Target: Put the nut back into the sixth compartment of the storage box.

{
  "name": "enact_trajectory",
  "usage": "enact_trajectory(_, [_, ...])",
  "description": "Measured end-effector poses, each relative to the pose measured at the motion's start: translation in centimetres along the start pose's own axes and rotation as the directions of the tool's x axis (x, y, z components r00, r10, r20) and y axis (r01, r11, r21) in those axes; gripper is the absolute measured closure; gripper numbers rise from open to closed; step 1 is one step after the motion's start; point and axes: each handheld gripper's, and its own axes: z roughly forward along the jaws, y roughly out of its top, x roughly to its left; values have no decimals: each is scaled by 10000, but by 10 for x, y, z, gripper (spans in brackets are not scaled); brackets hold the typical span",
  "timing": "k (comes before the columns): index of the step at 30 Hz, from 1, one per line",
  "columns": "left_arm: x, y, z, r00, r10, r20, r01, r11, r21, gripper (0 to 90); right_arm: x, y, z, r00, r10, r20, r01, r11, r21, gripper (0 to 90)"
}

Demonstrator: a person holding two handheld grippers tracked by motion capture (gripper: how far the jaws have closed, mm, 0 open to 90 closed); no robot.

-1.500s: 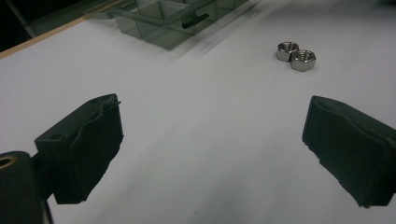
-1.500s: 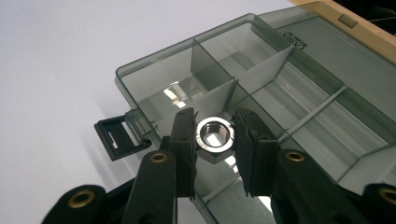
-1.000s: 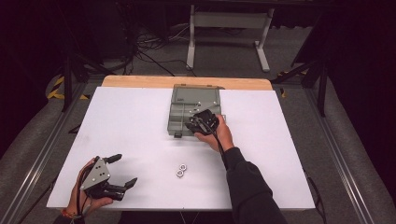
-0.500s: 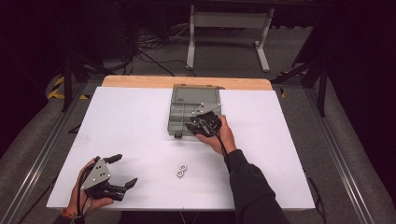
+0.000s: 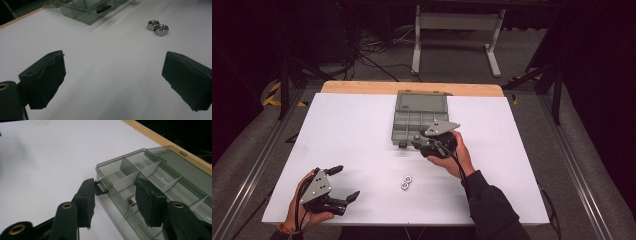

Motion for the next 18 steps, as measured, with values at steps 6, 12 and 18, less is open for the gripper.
enact_trajectory(6, [0, 0, 0, 10000, 9, -11, -9, 10000, 53, 57, 9, -9, -10, 9998, -198, -81, 196, 9995, -241, 434])
enact_trajectory(12, [0, 0, 1, 10000, 63, -8, -63, 9999, 102, 57, 13, -18, -13, 9998, -211, -59, 210, 9995, -232, 362])
enact_trajectory(18, [-1, 0, 2, 10000, 79, -24, -79, 9999, 143, 57, 18, -26, -15, 9995, -294, -65, 294, 9995, -131, 205])
